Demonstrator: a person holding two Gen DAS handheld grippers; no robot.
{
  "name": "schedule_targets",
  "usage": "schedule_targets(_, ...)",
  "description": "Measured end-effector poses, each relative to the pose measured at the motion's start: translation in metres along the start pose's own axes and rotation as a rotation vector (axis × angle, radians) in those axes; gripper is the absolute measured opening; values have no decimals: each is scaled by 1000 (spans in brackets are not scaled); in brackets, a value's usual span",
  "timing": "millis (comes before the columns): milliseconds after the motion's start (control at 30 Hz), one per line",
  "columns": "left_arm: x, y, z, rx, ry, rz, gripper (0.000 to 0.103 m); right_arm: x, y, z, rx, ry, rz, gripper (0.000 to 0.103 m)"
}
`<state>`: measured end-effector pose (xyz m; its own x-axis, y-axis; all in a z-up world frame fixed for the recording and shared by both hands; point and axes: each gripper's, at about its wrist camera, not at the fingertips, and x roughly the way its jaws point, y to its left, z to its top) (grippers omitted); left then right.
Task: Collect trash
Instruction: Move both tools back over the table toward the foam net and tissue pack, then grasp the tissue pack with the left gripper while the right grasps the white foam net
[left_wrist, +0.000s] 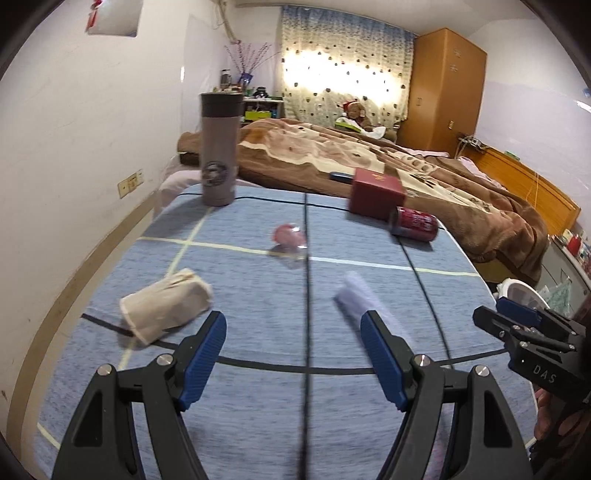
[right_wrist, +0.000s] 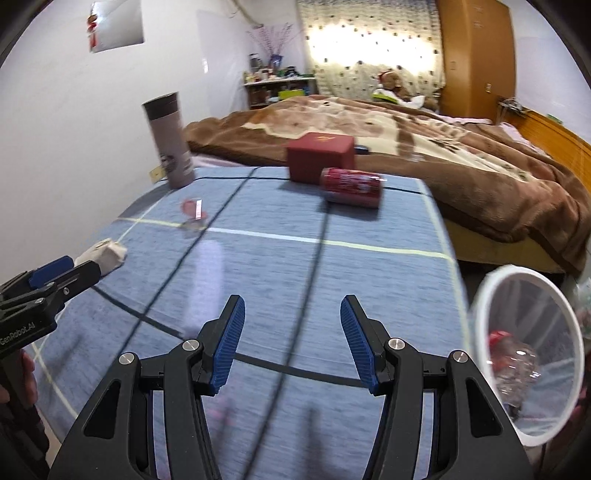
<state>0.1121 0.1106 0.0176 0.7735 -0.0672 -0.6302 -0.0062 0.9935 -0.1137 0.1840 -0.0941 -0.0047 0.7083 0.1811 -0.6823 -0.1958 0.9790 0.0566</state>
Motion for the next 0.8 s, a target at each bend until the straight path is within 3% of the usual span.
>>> schedule_targets(600,22,93,8,-5,48,117,78,41,54,7,-55,86,36,56)
schedule_targets(800,33,111,10,-14,78,76,79,49,61,6,-49,107,33,56)
